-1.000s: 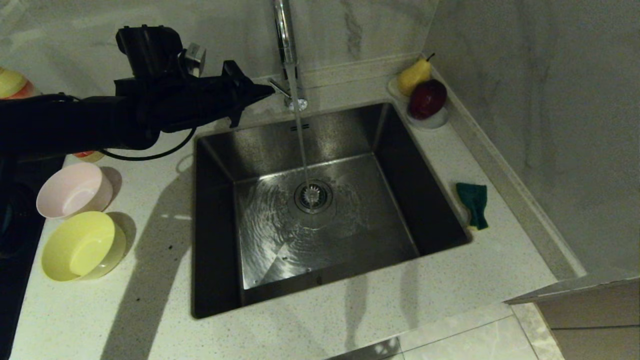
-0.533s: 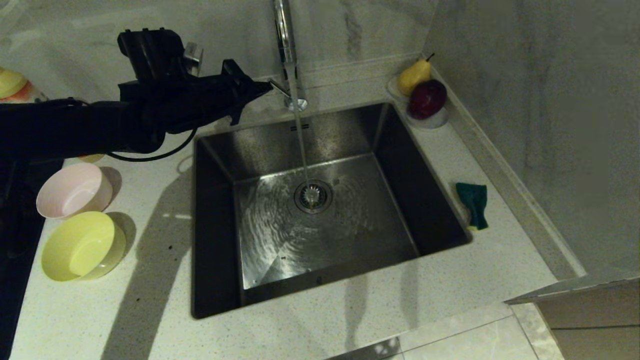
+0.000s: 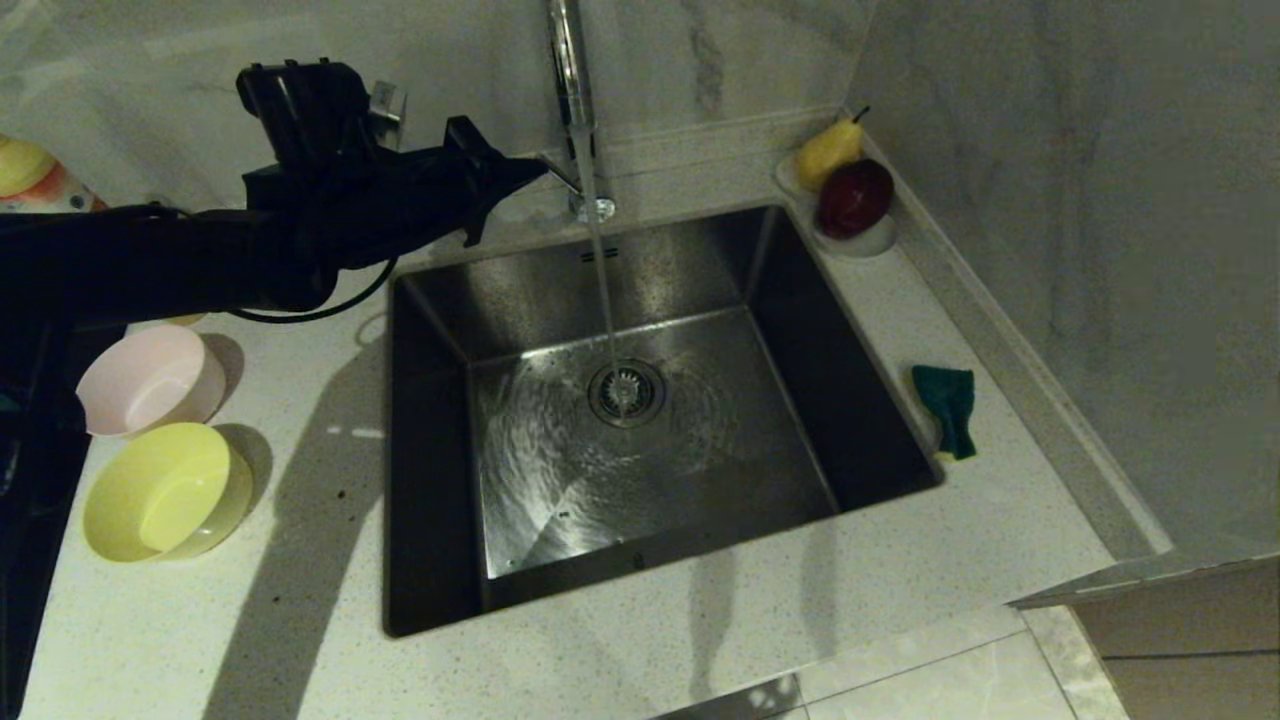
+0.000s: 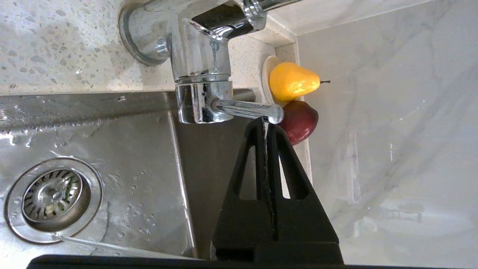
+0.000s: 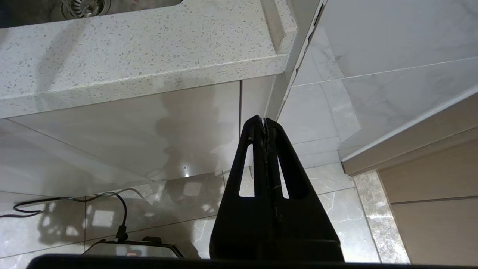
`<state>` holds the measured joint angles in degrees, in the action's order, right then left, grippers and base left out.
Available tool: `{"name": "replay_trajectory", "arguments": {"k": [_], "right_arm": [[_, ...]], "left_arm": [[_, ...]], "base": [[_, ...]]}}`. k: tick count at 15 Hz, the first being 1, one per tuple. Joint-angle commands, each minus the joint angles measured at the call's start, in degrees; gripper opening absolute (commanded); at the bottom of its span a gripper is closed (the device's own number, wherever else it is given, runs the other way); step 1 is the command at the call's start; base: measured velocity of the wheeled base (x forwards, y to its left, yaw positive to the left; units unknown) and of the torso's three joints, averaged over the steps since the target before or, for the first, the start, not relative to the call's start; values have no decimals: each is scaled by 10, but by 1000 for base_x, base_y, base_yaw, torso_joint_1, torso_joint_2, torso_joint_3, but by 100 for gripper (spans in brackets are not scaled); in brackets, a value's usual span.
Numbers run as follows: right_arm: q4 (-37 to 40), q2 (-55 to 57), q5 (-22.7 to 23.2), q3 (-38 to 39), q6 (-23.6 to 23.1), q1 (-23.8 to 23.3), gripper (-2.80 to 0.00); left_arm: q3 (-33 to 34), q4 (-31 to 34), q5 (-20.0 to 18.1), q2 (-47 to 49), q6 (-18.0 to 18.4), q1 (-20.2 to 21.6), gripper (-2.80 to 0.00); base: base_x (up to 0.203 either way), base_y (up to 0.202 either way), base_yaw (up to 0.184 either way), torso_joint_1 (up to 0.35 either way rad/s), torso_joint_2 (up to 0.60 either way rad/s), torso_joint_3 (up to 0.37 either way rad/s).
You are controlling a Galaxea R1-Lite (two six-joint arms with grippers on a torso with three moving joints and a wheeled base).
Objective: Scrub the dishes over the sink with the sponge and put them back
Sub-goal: Turn off the faucet
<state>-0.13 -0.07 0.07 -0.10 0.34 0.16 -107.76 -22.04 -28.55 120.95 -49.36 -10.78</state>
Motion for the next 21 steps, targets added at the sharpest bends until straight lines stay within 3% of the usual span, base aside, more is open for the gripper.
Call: {"name": "replay_trajectory", "arguments": {"k": [1,4,21], "right_arm": [[0,-1,0,0,0,0,-280],[0,-1,0,0,0,0,-280],[0,0,0,0,0,0,-280]], "left_arm": [[0,-3,1,9,-2,1,-280],[0,-43,1,23,-2,1,-280],[0,-76,-3,13,-2,7,-280]], "base": [[0,0,0,0,0,0],[0,0,0,0,0,0],[0,0,0,0,0,0]]}}
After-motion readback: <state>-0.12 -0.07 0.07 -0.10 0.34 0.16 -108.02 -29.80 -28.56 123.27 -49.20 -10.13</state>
